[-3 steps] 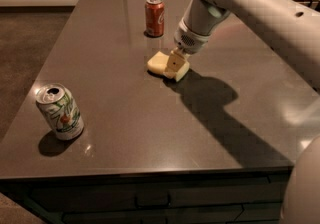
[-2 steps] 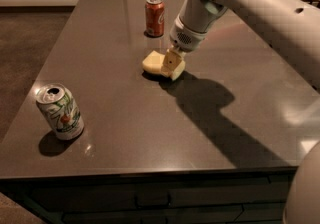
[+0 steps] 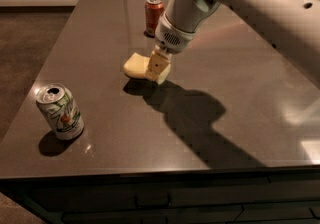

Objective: Move sponge near 7up can

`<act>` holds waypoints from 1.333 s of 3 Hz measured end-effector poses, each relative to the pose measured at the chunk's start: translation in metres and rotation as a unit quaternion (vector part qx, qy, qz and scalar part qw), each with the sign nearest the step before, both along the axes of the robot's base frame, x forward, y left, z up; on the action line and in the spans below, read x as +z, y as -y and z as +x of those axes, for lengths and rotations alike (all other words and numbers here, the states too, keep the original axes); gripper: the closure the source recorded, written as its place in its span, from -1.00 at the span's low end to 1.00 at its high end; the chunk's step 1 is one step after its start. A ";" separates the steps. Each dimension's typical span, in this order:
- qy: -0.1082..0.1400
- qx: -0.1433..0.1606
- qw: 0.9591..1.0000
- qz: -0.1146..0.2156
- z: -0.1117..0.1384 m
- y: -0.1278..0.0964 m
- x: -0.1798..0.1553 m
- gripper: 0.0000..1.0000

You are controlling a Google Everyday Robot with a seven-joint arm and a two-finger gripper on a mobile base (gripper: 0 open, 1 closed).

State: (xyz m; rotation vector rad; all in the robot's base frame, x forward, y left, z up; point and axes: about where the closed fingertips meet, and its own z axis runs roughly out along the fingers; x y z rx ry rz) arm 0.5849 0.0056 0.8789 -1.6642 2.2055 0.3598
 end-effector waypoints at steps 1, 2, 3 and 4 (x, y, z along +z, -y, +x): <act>-0.010 0.038 0.999 0.007 -0.032 -0.026 0.001 1.00; -0.019 0.084 0.996 0.000 -0.064 -0.053 -0.009 1.00; -0.021 0.129 0.991 -0.007 -0.091 -0.075 -0.020 1.00; -0.020 0.159 0.987 -0.011 -0.107 -0.089 -0.024 0.65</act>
Offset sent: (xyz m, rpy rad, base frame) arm -0.1052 0.0841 -0.0255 -0.0199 0.0693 0.2844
